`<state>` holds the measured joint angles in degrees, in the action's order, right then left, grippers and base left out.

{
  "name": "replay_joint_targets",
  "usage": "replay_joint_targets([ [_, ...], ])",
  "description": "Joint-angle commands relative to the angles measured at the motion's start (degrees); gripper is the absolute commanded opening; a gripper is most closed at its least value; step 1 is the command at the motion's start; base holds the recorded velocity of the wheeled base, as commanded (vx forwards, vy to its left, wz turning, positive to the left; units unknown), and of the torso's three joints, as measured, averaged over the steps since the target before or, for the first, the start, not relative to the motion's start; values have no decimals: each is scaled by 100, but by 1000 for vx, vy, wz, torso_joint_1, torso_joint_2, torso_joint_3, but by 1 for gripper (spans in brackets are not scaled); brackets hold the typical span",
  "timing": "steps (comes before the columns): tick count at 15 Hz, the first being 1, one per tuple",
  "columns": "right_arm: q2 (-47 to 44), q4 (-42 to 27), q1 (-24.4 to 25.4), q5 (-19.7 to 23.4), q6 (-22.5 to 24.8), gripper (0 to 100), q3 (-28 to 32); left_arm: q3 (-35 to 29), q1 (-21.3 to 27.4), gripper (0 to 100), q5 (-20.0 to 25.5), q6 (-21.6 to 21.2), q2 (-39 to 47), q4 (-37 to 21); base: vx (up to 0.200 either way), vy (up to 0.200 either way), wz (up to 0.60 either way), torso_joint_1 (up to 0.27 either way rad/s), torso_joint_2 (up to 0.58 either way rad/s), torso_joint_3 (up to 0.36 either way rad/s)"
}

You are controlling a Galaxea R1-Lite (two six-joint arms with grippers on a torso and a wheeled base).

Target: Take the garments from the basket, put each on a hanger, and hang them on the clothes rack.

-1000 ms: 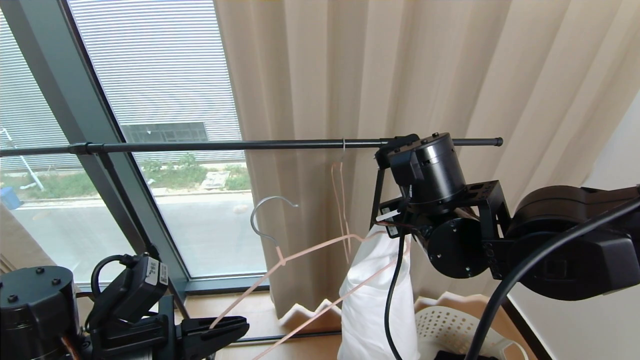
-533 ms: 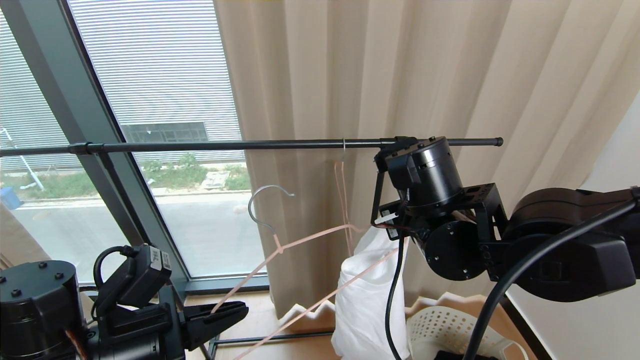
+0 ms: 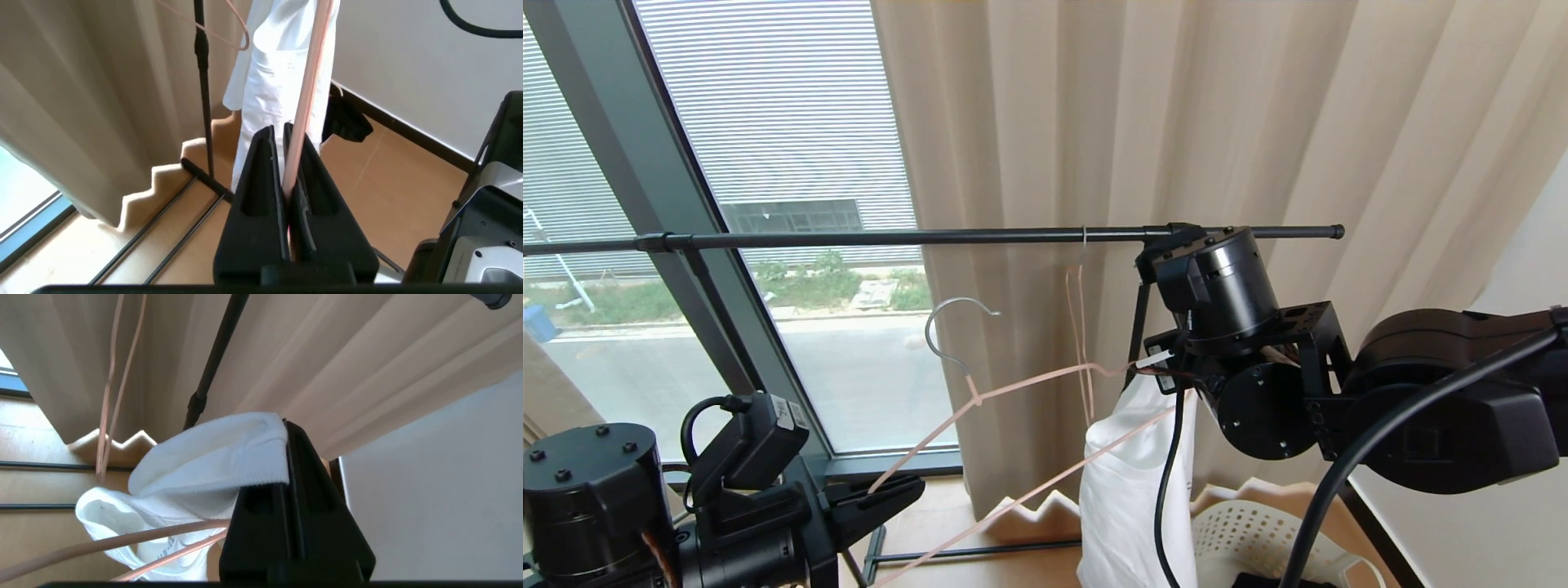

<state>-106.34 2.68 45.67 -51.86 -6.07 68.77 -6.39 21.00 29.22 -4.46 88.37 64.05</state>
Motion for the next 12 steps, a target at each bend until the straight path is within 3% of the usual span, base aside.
replay_joint_targets([
  [1,8,4,-102,0,1,0,23,-3,-35,0,-57,-2,22,2,0,0,0,0,0,0],
  [12,-71,-40,-67,-132,9,0,-4,-64,-61,0,-154,42,128,81,0,0,0,0,0,0],
])
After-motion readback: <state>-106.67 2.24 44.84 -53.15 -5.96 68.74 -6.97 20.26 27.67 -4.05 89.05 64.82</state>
